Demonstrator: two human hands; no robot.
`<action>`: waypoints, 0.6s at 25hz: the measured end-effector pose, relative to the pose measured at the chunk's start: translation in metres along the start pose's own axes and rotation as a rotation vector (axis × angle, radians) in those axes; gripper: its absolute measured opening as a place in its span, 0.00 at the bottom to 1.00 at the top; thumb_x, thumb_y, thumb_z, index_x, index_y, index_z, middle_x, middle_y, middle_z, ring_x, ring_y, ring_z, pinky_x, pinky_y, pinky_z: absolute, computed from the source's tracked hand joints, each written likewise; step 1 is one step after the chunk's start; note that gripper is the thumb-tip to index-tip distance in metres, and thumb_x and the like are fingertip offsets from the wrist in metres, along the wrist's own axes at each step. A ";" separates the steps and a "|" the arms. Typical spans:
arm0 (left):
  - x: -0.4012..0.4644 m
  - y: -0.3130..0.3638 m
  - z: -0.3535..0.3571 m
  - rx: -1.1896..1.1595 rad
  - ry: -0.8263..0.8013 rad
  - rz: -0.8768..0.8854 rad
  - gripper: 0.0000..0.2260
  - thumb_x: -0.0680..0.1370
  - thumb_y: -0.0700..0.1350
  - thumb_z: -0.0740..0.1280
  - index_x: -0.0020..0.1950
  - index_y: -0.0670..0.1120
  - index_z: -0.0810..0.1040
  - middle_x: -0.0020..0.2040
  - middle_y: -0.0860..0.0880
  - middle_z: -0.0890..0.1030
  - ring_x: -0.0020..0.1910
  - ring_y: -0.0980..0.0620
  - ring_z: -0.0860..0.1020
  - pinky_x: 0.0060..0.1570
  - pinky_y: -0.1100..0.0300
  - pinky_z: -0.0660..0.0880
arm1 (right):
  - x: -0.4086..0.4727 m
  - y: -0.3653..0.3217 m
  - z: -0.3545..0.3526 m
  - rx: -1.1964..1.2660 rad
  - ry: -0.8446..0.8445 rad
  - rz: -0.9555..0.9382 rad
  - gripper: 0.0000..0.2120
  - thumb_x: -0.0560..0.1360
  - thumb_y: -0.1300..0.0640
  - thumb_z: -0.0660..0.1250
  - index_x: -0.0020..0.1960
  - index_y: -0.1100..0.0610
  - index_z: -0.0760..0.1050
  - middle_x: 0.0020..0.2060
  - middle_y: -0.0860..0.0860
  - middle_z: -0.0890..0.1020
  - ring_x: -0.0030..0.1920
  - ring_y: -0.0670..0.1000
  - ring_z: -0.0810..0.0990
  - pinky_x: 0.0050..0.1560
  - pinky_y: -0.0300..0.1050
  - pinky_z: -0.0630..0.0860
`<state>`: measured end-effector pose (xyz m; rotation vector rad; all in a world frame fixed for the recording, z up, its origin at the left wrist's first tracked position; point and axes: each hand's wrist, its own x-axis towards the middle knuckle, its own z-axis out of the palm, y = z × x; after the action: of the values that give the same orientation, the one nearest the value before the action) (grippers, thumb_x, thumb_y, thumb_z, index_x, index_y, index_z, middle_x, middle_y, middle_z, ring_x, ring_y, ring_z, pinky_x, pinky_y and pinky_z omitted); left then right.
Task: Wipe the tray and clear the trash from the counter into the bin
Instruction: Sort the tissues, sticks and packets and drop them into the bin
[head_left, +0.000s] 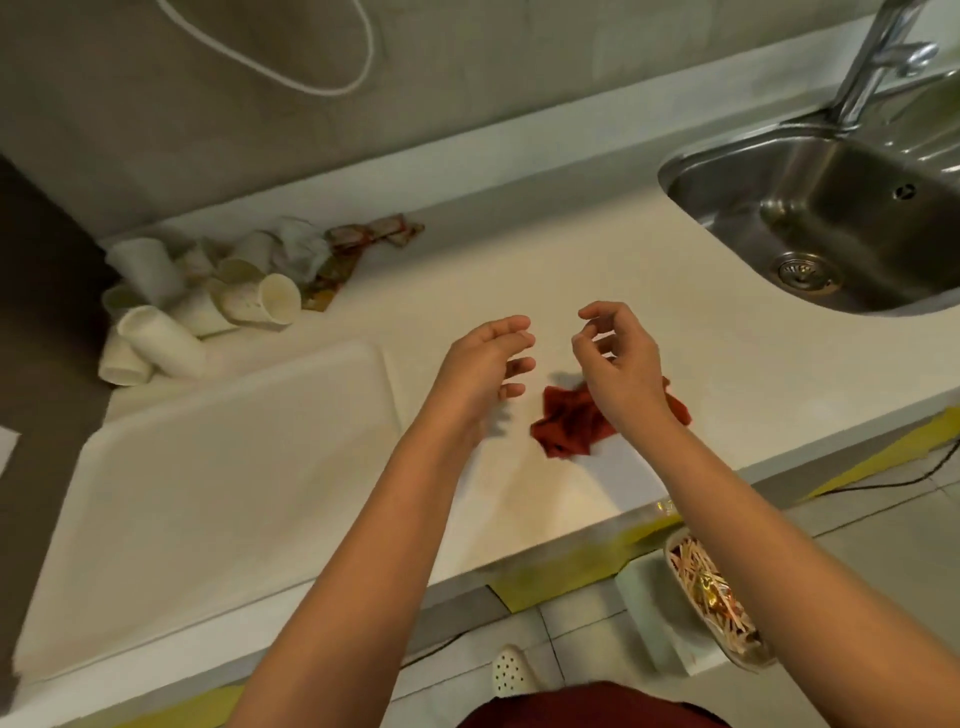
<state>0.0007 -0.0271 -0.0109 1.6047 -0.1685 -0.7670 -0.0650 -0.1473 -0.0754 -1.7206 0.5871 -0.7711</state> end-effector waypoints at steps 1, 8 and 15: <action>0.003 0.004 -0.016 -0.009 0.032 0.016 0.07 0.77 0.40 0.64 0.47 0.52 0.77 0.43 0.54 0.78 0.40 0.55 0.77 0.39 0.62 0.71 | 0.003 -0.005 0.016 -0.003 -0.031 -0.008 0.09 0.74 0.64 0.63 0.50 0.52 0.72 0.39 0.43 0.75 0.33 0.39 0.74 0.34 0.28 0.69; 0.027 0.016 -0.107 -0.088 0.172 0.058 0.07 0.77 0.40 0.64 0.46 0.51 0.77 0.43 0.53 0.78 0.40 0.55 0.77 0.38 0.62 0.72 | 0.021 -0.017 0.101 -0.079 -0.191 -0.048 0.09 0.74 0.65 0.63 0.52 0.55 0.73 0.40 0.46 0.75 0.37 0.43 0.74 0.38 0.27 0.70; 0.077 0.027 -0.172 0.001 0.300 0.071 0.06 0.77 0.39 0.63 0.51 0.48 0.75 0.43 0.51 0.77 0.39 0.56 0.76 0.38 0.62 0.72 | 0.054 -0.006 0.143 -0.299 -0.356 -0.024 0.11 0.74 0.63 0.64 0.56 0.56 0.75 0.49 0.51 0.76 0.43 0.51 0.75 0.44 0.39 0.71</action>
<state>0.1651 0.0699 -0.0168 1.6848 -0.0088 -0.4642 0.0782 -0.0934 -0.0846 -2.0839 0.4509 -0.3885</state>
